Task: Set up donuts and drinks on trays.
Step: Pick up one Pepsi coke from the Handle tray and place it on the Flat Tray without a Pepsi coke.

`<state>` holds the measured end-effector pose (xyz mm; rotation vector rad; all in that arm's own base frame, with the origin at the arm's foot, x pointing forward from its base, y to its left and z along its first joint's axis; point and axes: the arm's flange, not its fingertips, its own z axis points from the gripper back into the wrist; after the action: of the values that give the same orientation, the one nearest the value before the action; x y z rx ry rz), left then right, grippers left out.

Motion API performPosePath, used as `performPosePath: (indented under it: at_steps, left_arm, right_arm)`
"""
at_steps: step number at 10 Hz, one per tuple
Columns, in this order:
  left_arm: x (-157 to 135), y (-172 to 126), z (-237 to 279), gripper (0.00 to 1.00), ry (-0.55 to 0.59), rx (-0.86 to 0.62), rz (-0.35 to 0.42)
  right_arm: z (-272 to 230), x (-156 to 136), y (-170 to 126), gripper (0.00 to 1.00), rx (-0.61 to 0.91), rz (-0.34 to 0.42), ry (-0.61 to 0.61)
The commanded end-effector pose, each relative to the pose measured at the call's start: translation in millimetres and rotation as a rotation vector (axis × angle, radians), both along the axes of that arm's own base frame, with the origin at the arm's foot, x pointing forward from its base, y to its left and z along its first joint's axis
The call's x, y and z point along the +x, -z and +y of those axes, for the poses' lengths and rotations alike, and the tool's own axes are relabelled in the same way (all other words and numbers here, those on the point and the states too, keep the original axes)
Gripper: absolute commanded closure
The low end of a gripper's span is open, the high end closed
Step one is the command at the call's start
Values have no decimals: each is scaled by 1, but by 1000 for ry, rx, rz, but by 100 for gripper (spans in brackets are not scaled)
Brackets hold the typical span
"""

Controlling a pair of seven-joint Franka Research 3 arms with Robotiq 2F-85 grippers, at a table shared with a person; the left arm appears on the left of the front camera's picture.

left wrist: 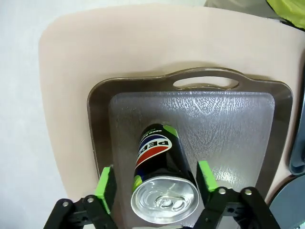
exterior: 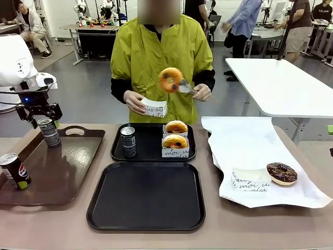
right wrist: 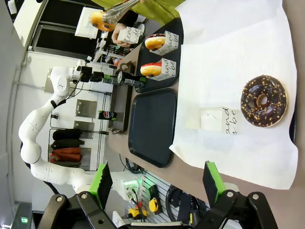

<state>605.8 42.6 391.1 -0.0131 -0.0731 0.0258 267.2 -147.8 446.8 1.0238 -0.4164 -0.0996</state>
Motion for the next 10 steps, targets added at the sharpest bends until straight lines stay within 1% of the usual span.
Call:
performPosePath:
  at_steps: [1,3,4,6,7,8,10]
  left_arm:
    - [3,-3,3,100,17,12,-14]
    - [2,-6,3,100,5,20,1]
    - [2,-6,3,80,0,25,7]
    - [0,-11,2,100,-5,27,6]
    - [-1,-15,0,100,-17,58,26]
    - [1,-2,0,100,0,0,1]
    - [1,-2,0,100,0,0,1]
  right_arm:
    - [0,2,0,0,2,-3,1]
    - [0,2,0,0,2,-3,1]
    - [0,2,0,0,2,-3,1]
    - [0,2,0,0,2,-3,1]
    - [0,2,0,0,2,-3,1]
    - [0,2,0,0,2,-3,1]
    - [0,2,0,0,2,-3,1]
